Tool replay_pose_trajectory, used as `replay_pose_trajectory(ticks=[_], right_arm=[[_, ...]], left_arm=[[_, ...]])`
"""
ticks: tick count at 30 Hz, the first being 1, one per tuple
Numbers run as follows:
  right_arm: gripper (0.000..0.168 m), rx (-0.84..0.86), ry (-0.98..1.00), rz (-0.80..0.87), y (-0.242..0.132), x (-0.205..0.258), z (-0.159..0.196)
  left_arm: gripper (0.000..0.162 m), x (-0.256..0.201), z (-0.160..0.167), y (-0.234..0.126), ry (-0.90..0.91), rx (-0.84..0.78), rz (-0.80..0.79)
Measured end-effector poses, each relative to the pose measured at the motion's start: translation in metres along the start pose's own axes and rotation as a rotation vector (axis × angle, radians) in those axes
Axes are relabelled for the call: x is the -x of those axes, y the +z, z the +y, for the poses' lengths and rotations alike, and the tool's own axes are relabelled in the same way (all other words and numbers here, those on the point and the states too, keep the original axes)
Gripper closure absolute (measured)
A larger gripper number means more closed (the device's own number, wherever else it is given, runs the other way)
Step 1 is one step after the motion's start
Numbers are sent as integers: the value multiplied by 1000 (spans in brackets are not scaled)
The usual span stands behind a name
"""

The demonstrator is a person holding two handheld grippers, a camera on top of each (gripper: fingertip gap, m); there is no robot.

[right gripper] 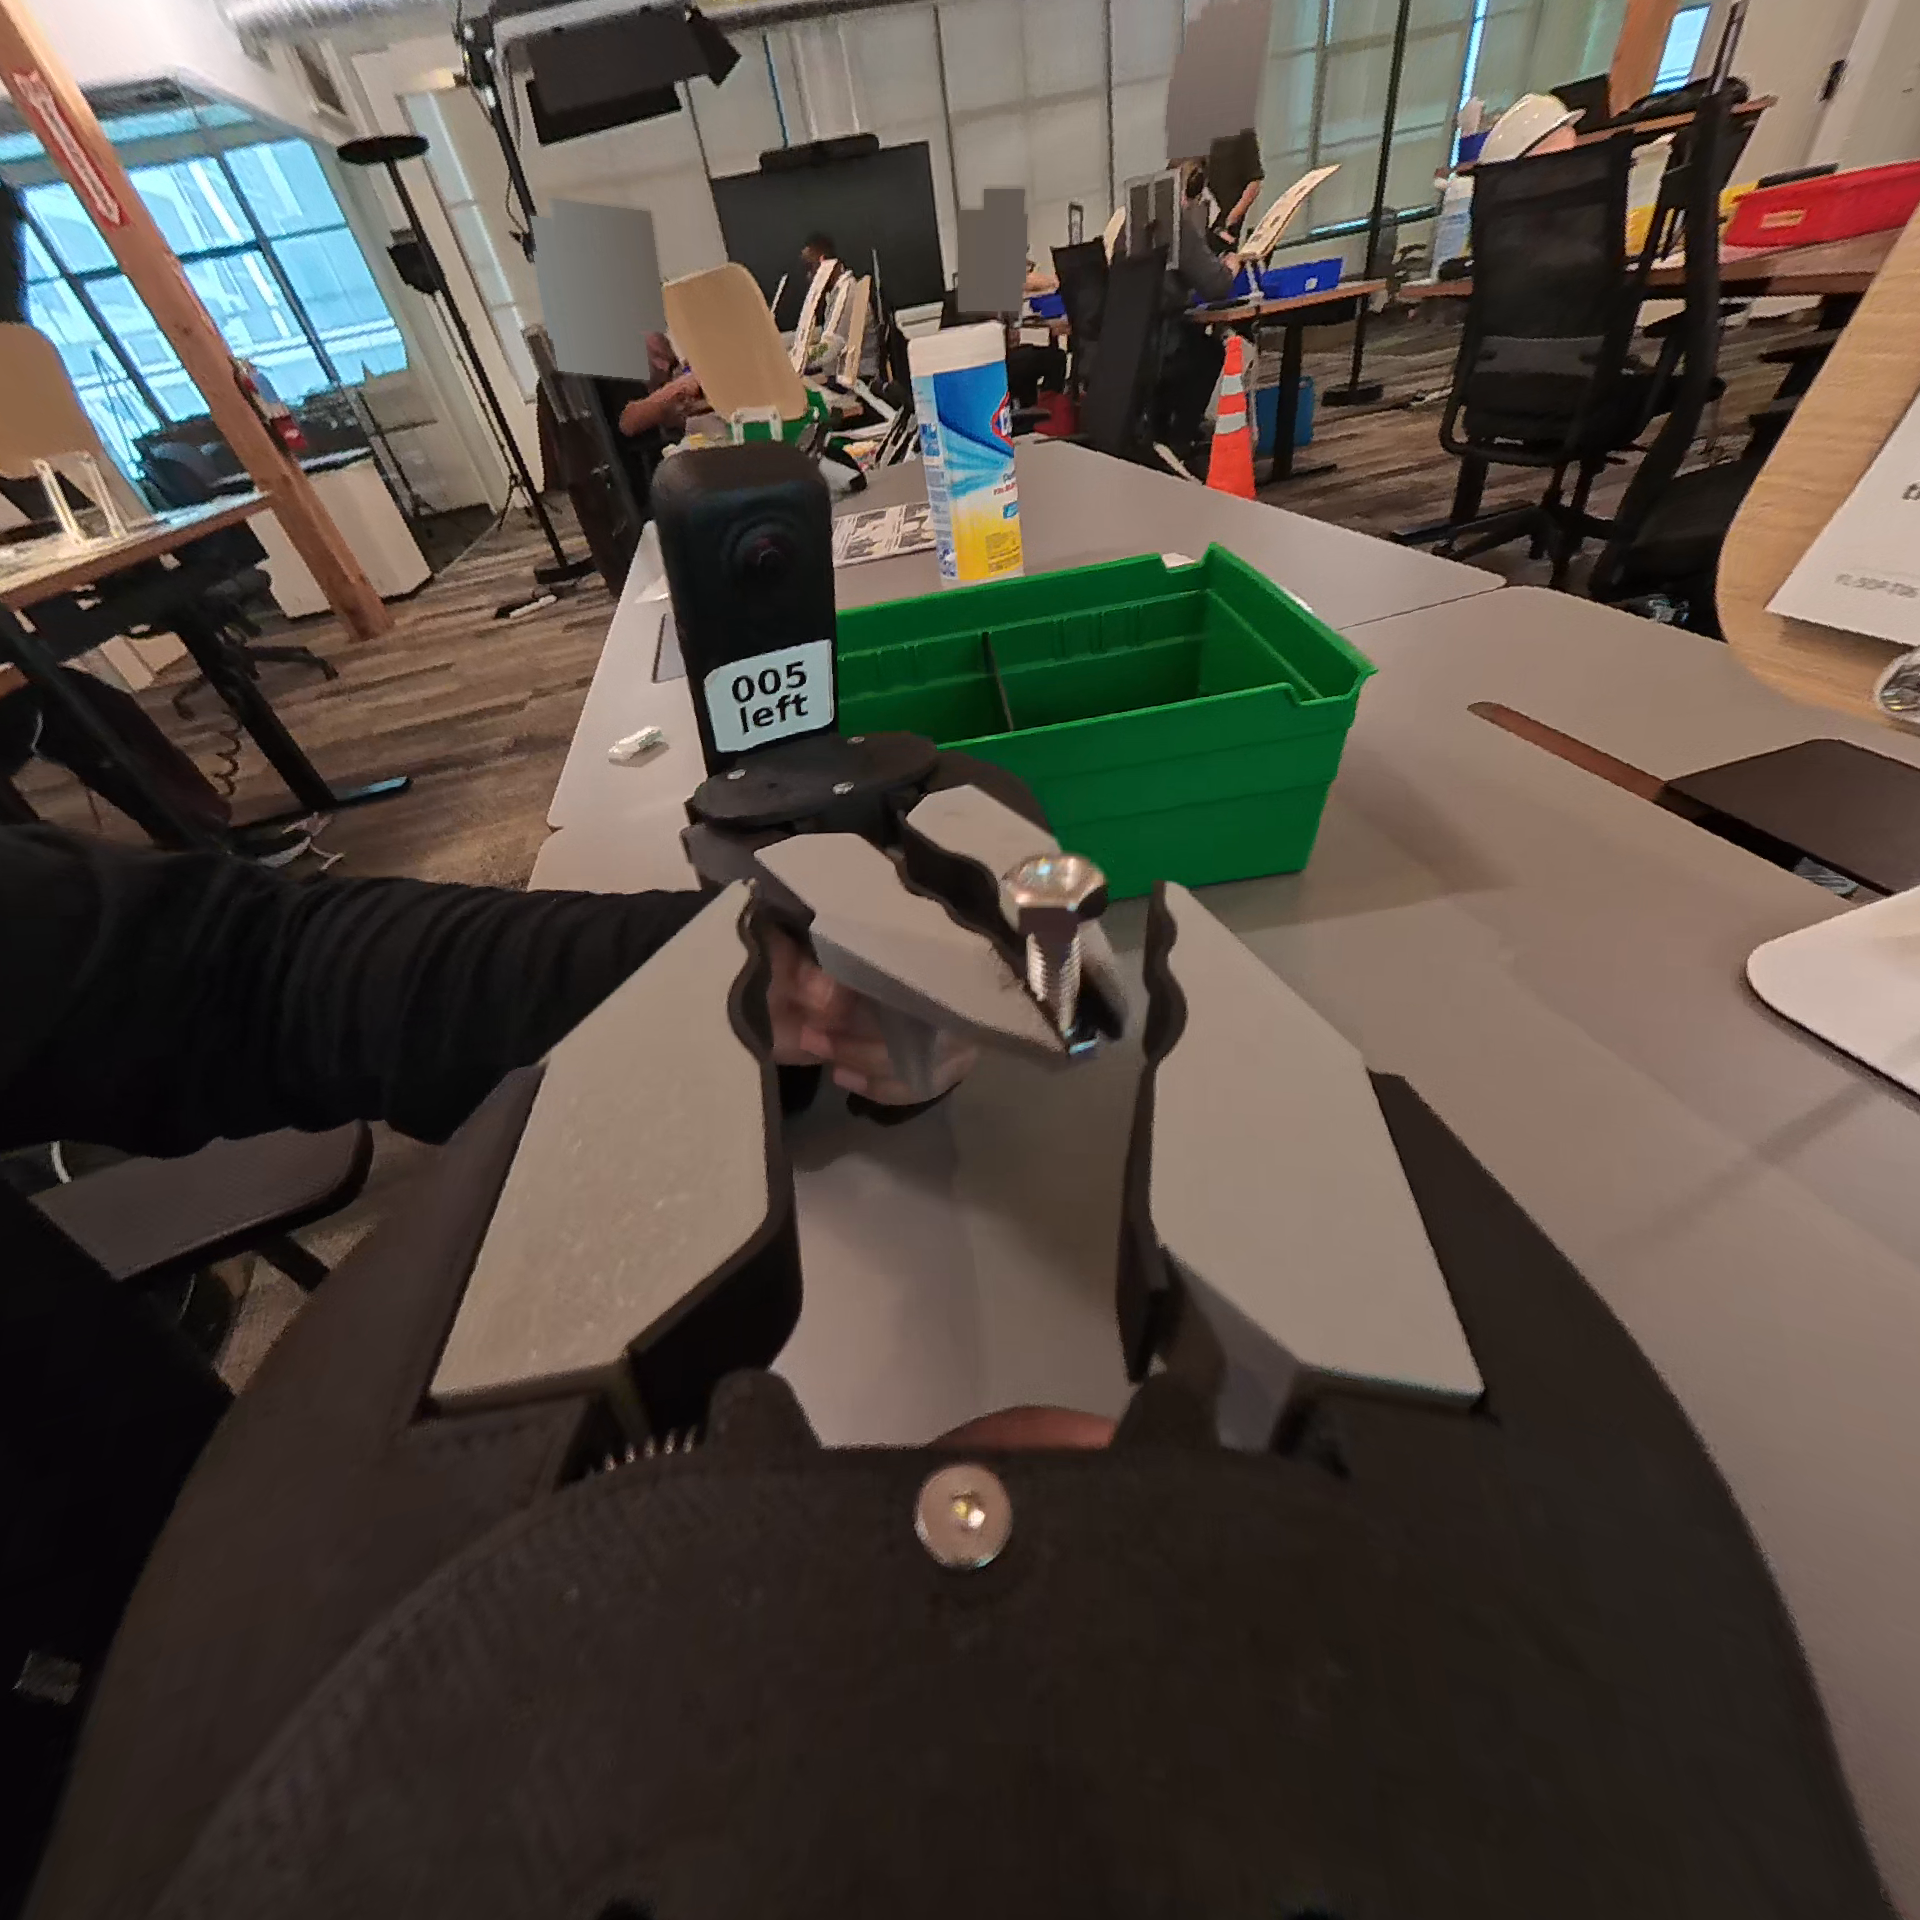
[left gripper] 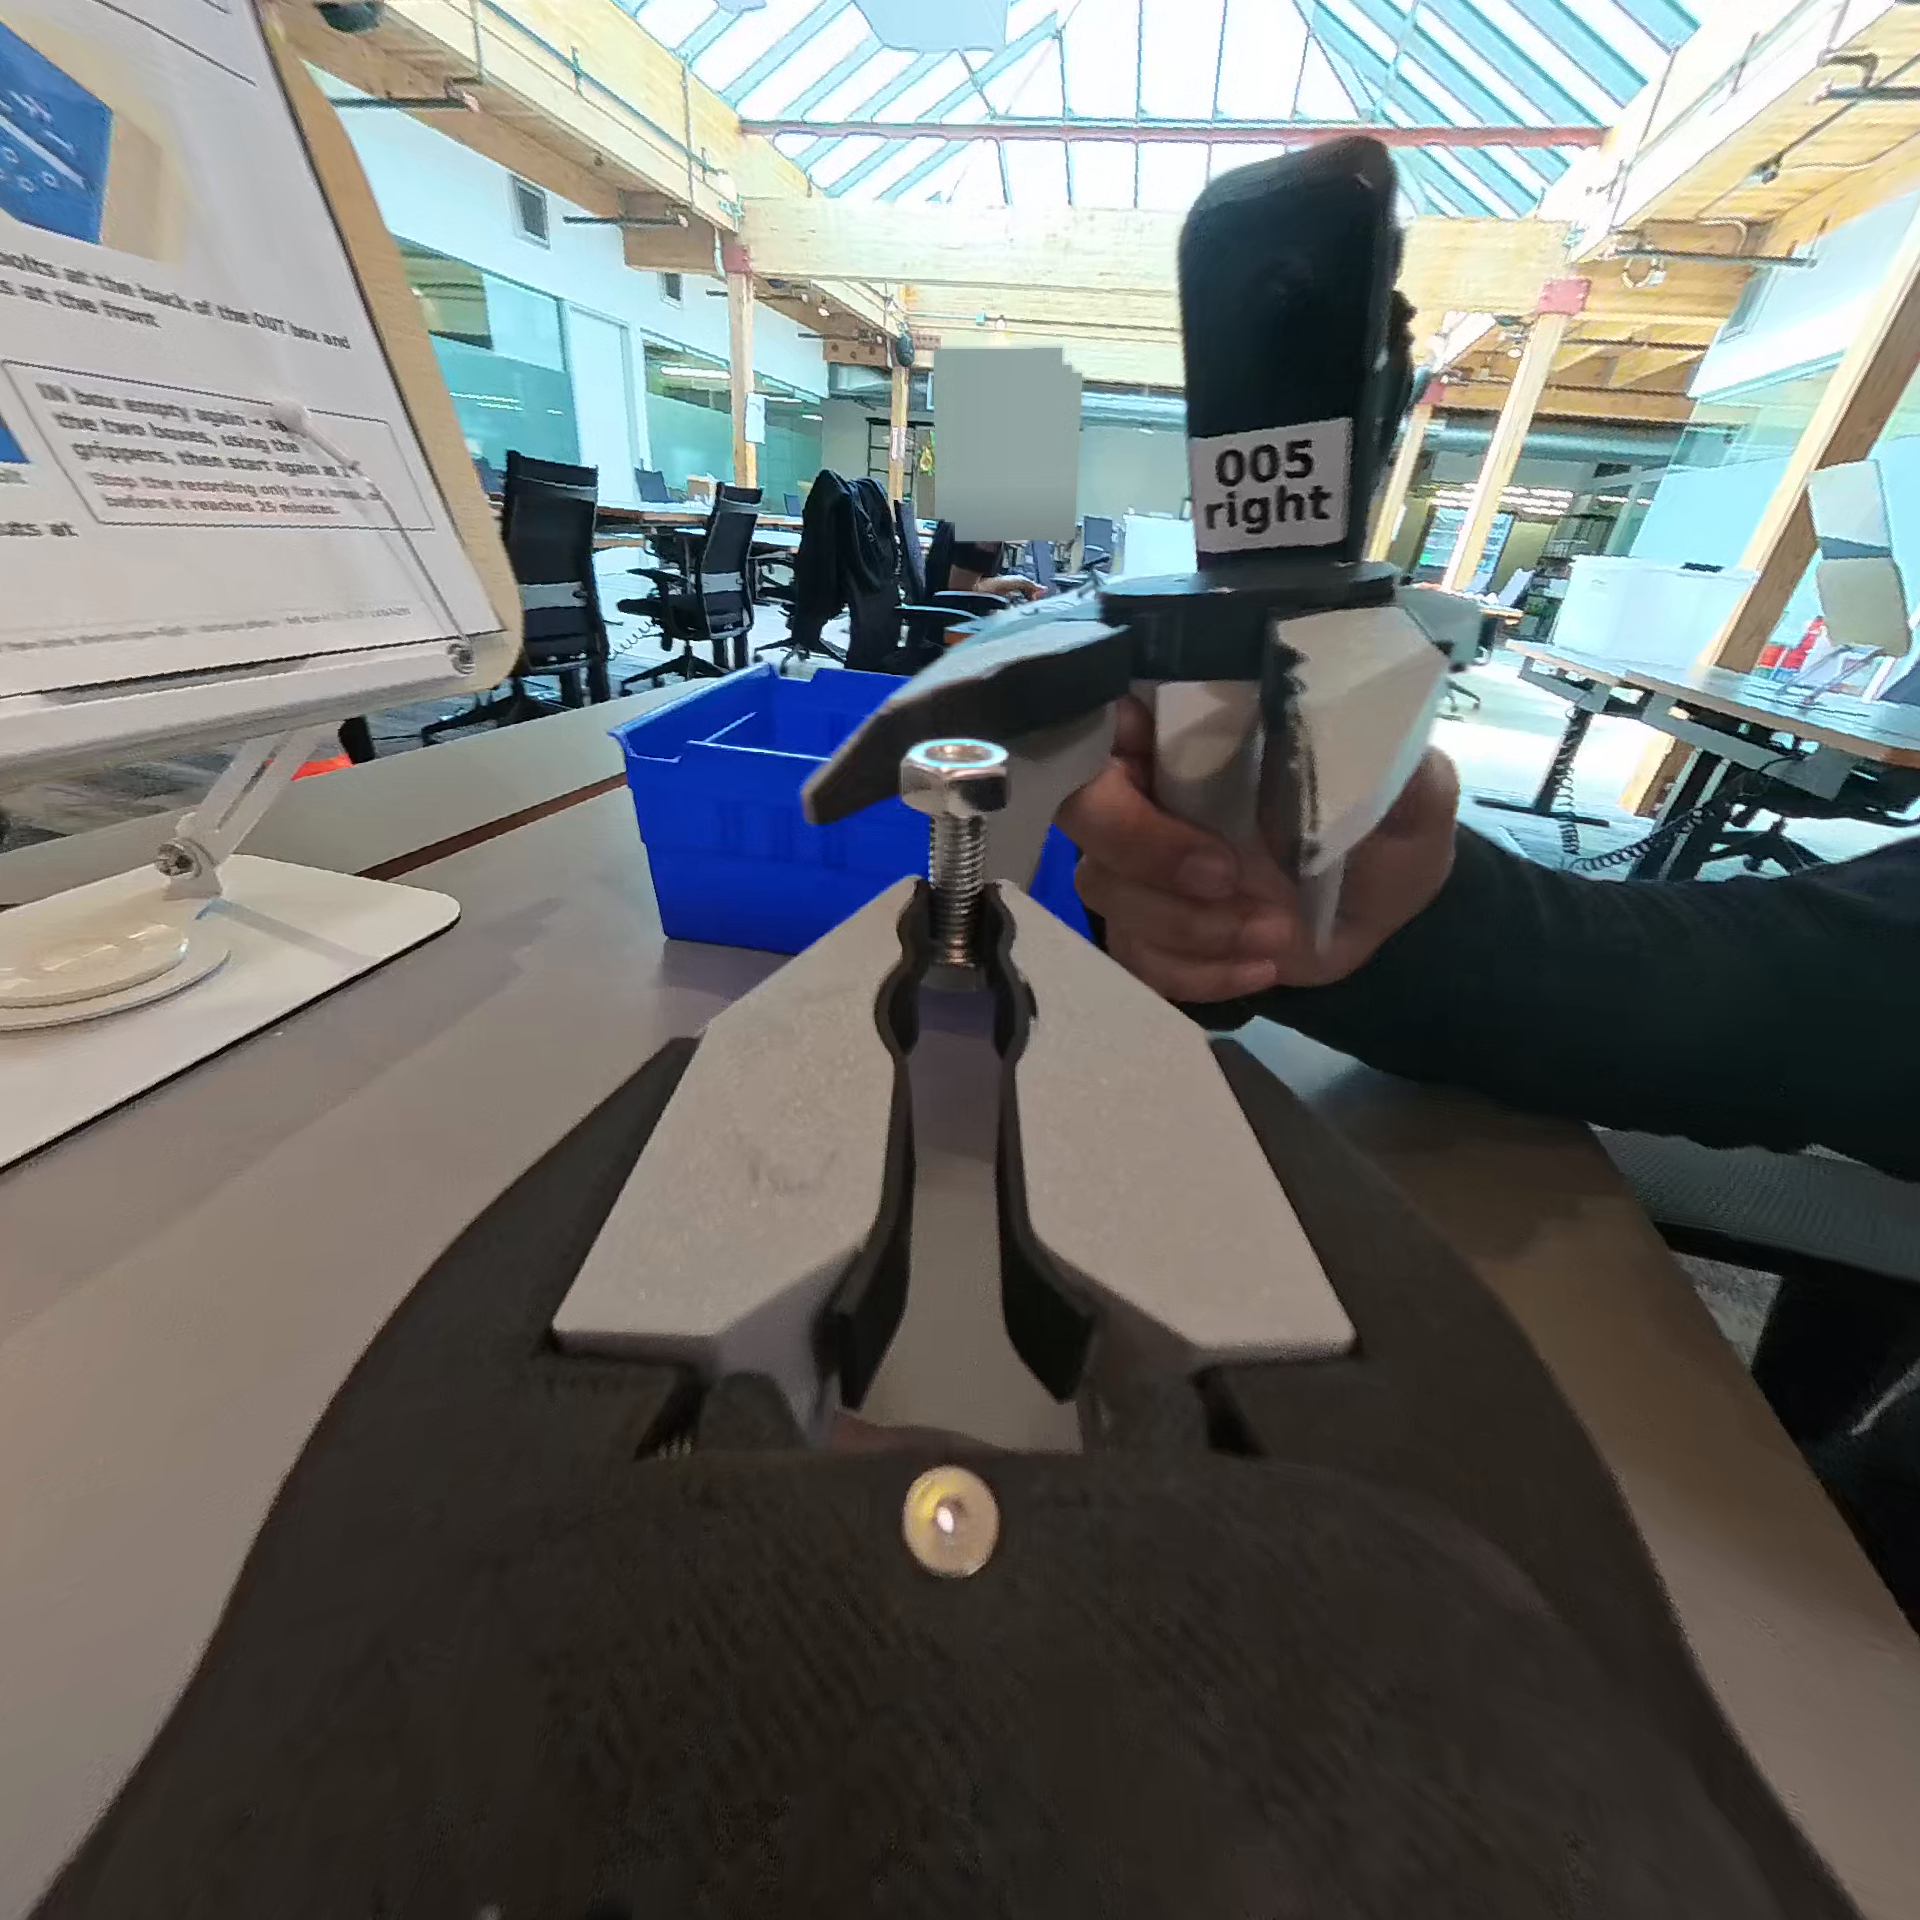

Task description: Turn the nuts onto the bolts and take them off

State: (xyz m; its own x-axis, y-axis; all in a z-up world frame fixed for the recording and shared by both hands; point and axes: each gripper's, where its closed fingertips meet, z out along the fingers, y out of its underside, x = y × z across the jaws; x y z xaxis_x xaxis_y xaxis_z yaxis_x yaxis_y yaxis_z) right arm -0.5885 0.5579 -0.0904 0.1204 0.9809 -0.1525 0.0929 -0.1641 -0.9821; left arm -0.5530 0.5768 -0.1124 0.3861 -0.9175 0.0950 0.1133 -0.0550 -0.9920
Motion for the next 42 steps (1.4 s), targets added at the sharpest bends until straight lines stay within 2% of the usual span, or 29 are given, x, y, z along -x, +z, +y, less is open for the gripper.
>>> replay_pose_trajectory(ticks=[6, 10, 12, 15, 18, 20, 21, 22, 23, 24, 25, 28, 29, 32, 34, 36, 38, 40, 42], right_arm=[[94, 28, -22, -27, 19, 12, 8], [86, 61, -99, 81, 12, 0, 11], [96, 35, -69, 60, 5, -1, 8], [93, -11, -8, 46, 4, -5, 1], [91, -15, 5, 54, 12, -6, 2], [93, 12, 11, 14, 16, 2, 6], [85, 21, 16, 30, 16, 0, 8], [85, 33, 13, 52, 13, -3, 8], [91, 32, 0, 48, 7, -3, 7], [134, 1, -21, -36, 0, 10, 1], [139, -61, -17, -55, -7, 14, -10], [105, -100, 0, 45, -12, -5, -20], [101, -84, 4, 61, -11, -9, -17], [102, -47, 43, 130, -4, -24, -4], [97, -8, 83, 107, 4, -24, 5], [101, 17, 104, 49, 10, -16, 11], [92, 31, 98, 48, 8, -13, 11], [141, 10, 70, -52, 1, 5, 4], [125, -49, 87, -24, -5, 2, -8]], left_arm=[[156, -13, 6, 9, 23, 26, 24], [156, 22, 4, -2, -41, 23, -115], [156, 37, 5, -9, -107, 19, -159], [156, 24, 0, -5, -101, -16, -94], [156, -1, 5, 6, -29, 33, -24], [155, 5, 8, 8, -9, 53, -79], [155, 13, 9, 5, -4, 62, -113], [155, 28, 8, -2, -16, 56, -177], [156, 44, 5, -11, -47, 45, -244], [156, 55, 5, -18, -84, 45, -275], [156, 60, 4, -22, -111, 34, -281], [156, 50, 5, -16, -80, 49, -253], [156, 45, 8, -11, -56, 70, -241], [156, 21, 9, 1, -41, 61, -134], [156, 11, 10, 6, -28, 78, -101], [156, 16, 13, 6, -2, 95, -147], [156, 42, 12, -6, -22, 91, -265], [156, 73, 15, -24, -112, 80, -373], [156, 74, 15, -25, -132, 74, -349]])
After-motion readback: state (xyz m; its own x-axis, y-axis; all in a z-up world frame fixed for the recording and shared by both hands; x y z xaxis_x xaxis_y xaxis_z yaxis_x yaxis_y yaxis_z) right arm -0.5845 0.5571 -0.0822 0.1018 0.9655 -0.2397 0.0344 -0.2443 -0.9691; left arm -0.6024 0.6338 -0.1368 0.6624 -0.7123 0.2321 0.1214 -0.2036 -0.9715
